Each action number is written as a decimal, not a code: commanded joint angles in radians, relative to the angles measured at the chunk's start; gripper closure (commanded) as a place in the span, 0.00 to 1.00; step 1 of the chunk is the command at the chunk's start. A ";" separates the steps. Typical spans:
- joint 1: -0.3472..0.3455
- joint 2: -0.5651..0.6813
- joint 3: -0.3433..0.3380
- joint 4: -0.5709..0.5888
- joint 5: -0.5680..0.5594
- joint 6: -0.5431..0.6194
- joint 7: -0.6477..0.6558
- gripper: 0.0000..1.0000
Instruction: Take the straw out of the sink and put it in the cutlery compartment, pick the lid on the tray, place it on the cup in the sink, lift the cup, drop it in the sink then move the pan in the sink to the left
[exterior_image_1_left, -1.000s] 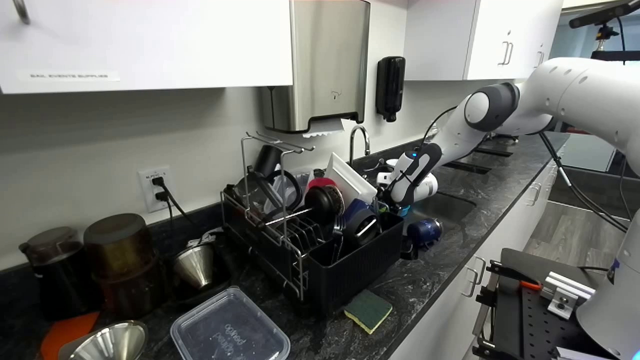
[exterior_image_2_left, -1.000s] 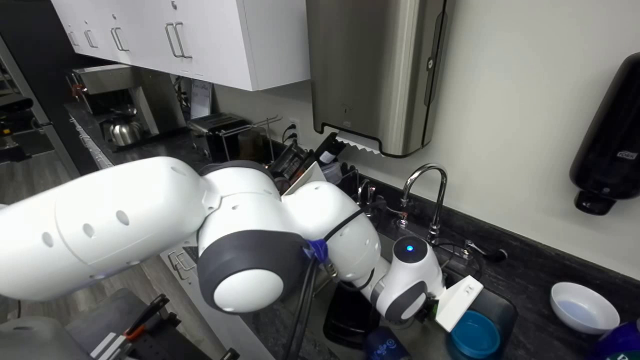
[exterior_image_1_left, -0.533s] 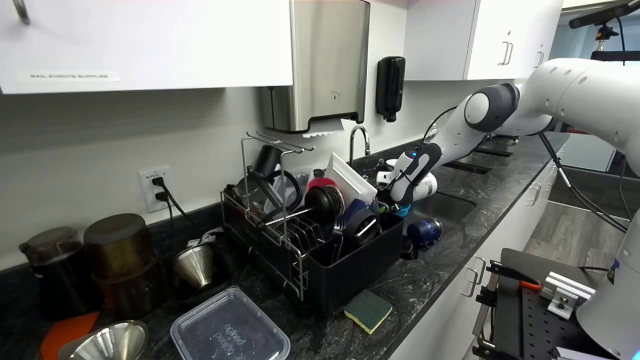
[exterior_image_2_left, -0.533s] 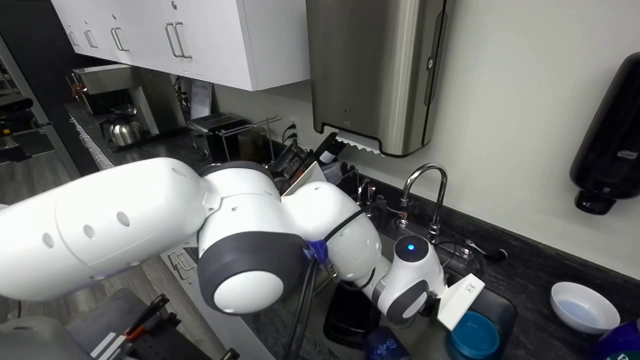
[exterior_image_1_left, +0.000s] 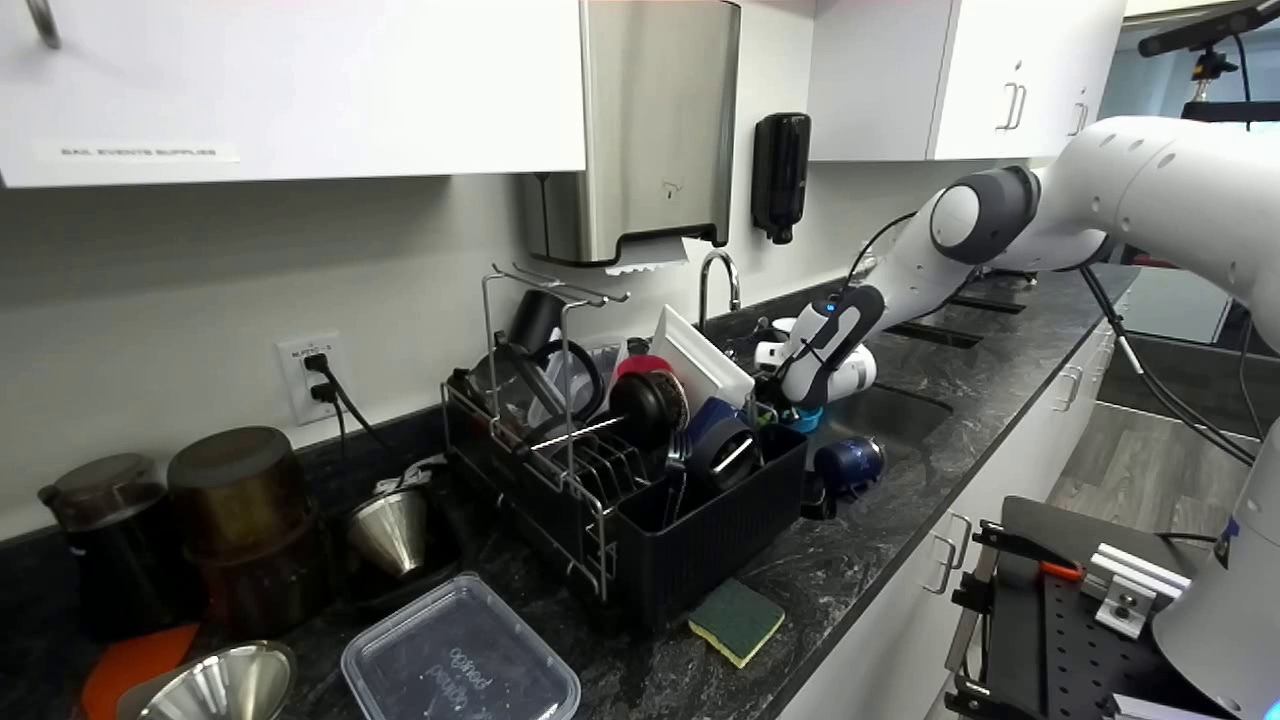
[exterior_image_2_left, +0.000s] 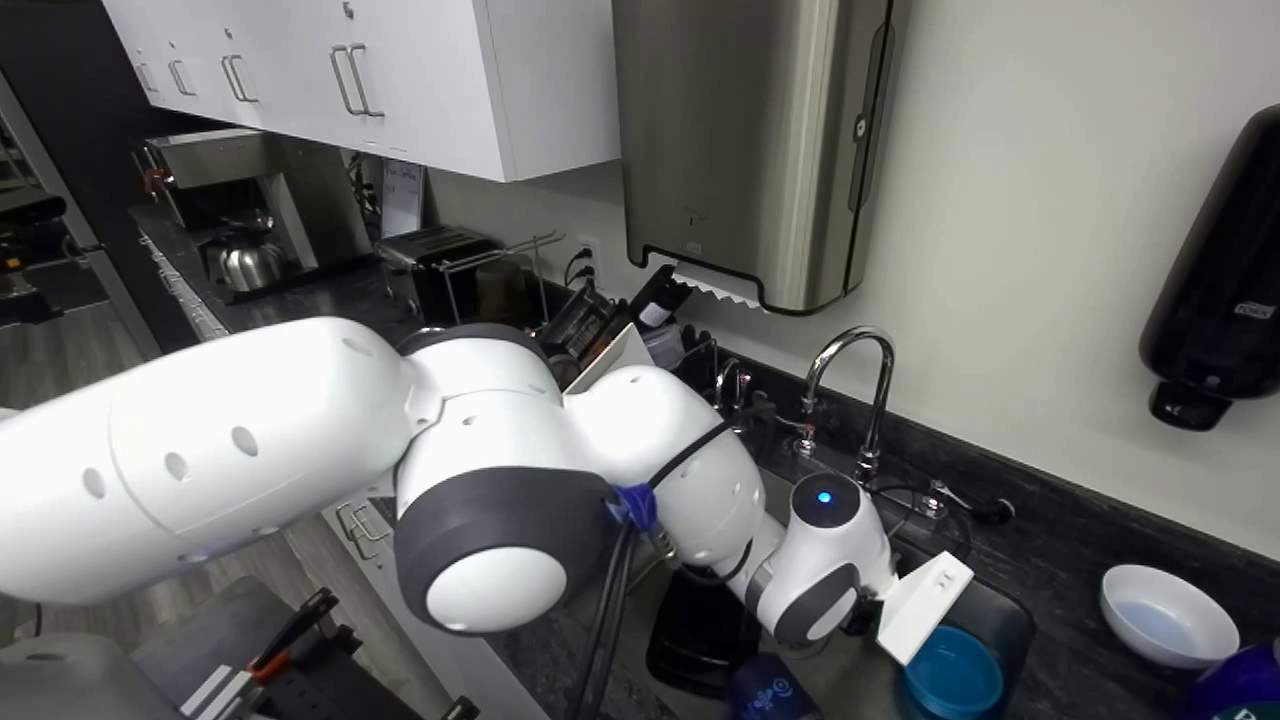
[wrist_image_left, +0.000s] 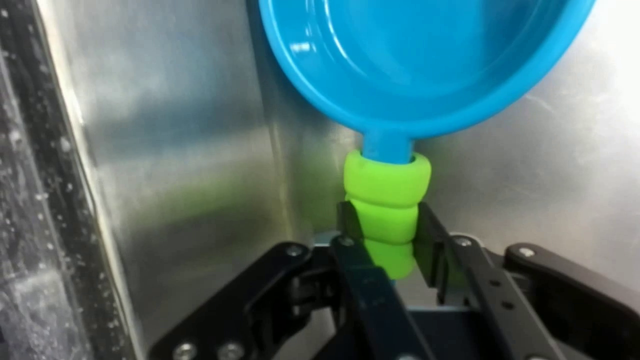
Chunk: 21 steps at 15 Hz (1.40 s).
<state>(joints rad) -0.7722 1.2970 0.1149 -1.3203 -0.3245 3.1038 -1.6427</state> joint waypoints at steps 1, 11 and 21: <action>-0.030 -0.023 0.020 -0.027 0.015 -0.010 0.011 0.92; -0.107 -0.211 0.072 -0.289 0.006 0.013 0.076 0.92; -0.225 -0.379 0.195 -0.502 0.010 -0.013 0.052 0.92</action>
<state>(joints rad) -0.9346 0.9808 0.2507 -1.7280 -0.3204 3.1043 -1.5641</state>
